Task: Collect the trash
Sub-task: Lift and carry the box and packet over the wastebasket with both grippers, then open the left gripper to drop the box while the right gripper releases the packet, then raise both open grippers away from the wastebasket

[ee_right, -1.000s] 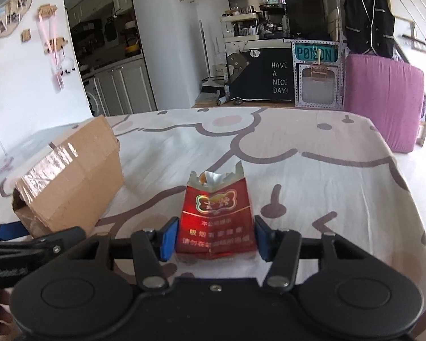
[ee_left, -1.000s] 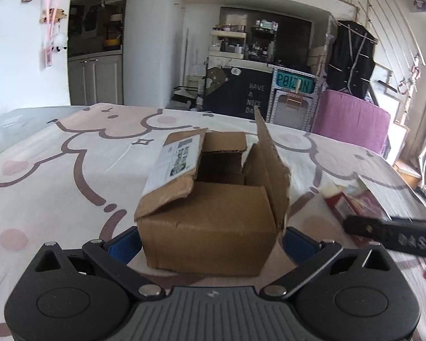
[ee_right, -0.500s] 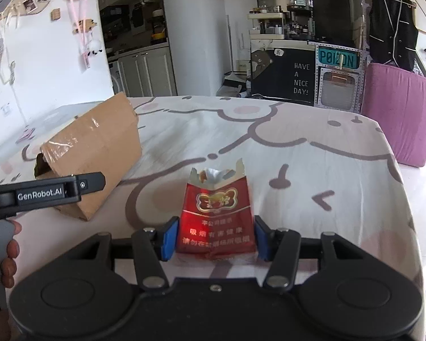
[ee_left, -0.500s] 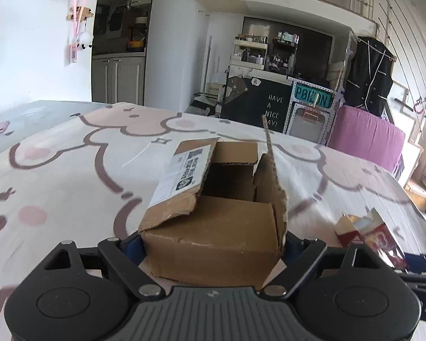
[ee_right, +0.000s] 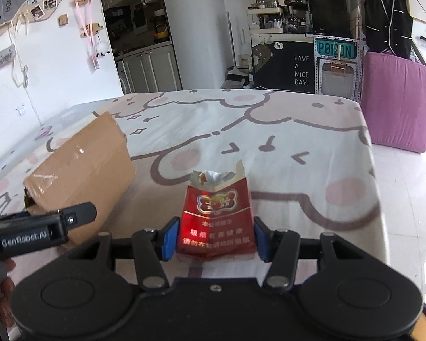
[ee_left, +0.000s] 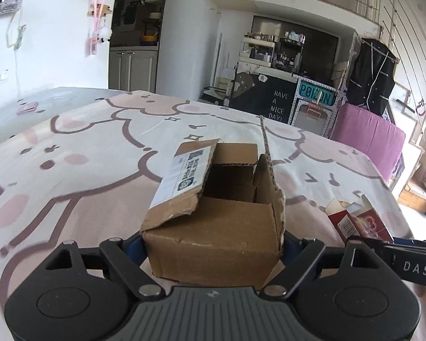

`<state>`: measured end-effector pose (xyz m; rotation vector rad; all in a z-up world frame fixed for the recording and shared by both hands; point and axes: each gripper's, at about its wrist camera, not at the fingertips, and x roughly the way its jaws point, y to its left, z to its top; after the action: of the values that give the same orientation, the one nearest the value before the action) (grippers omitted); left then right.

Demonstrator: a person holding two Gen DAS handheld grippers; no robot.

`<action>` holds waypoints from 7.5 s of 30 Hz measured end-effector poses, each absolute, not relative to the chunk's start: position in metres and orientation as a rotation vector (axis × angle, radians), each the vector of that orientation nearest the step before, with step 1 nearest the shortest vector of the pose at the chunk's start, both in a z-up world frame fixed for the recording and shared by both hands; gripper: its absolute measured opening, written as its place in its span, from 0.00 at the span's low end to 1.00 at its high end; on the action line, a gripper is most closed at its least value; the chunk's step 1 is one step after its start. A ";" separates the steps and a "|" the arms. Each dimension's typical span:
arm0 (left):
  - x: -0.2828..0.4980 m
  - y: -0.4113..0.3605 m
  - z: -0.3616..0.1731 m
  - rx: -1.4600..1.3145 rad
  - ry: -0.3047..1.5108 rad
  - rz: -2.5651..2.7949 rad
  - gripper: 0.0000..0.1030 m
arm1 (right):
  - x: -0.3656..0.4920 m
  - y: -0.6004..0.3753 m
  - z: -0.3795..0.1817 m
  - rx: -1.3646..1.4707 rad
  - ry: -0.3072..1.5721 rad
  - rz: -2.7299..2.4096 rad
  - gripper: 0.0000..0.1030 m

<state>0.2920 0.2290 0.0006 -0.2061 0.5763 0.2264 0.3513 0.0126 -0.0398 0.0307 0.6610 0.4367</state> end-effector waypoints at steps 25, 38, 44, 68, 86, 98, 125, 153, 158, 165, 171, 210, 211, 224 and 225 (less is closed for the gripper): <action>0.180 0.154 0.066 -0.150 0.511 0.224 0.84 | 0.230 -0.081 0.022 0.040 0.517 0.408 0.52; 0.173 0.092 0.078 -0.116 0.484 0.101 0.84 | 0.195 -0.150 0.034 0.072 0.477 0.332 0.52; 0.180 0.055 0.073 -0.095 0.499 0.029 0.84 | 0.186 -0.188 0.029 0.084 0.480 0.273 0.52; 0.243 -0.081 -0.021 -0.016 0.744 -0.195 0.84 | 0.199 -0.327 -0.055 0.187 0.662 0.053 0.52; 0.327 -0.141 -0.160 0.116 1.089 -0.277 0.84 | 0.239 -0.374 -0.162 0.335 0.911 -0.002 0.53; 0.372 -0.154 -0.225 0.178 1.199 -0.281 0.84 | 0.289 -0.369 -0.206 0.437 0.994 0.030 0.53; 0.390 -0.160 -0.267 0.166 1.241 -0.295 0.99 | 0.327 -0.367 -0.249 0.493 1.114 0.001 0.67; 0.335 -0.147 -0.181 0.107 1.191 -0.283 1.00 | 0.287 -0.369 -0.193 0.363 1.050 0.037 0.94; 0.319 -0.142 -0.157 0.089 1.143 -0.265 1.00 | 0.271 -0.368 -0.169 0.330 1.008 0.039 0.99; 0.293 -0.131 -0.121 0.057 1.084 -0.251 1.00 | 0.245 -0.366 -0.134 0.287 0.949 0.027 1.00; 0.270 -0.119 -0.086 0.023 1.025 -0.244 1.00 | 0.221 -0.364 -0.107 0.258 0.894 0.007 1.00; 0.111 -0.041 0.003 -0.010 0.735 -0.158 1.00 | 0.063 -0.329 -0.024 0.074 0.642 0.002 1.00; 0.109 -0.039 0.002 -0.012 0.736 -0.158 1.00 | 0.060 -0.328 -0.024 0.069 0.639 0.001 1.00; 0.088 -0.028 -0.011 -0.038 0.726 -0.147 1.00 | 0.041 -0.314 -0.038 0.034 0.628 -0.012 1.00; 0.087 -0.028 -0.011 -0.035 0.721 -0.143 1.00 | 0.040 -0.311 -0.040 0.025 0.628 -0.010 1.00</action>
<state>0.0871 -0.0281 -0.0112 -0.0345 0.7207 -0.1434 0.0399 -0.3111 -0.0403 0.0249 0.6285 -0.0102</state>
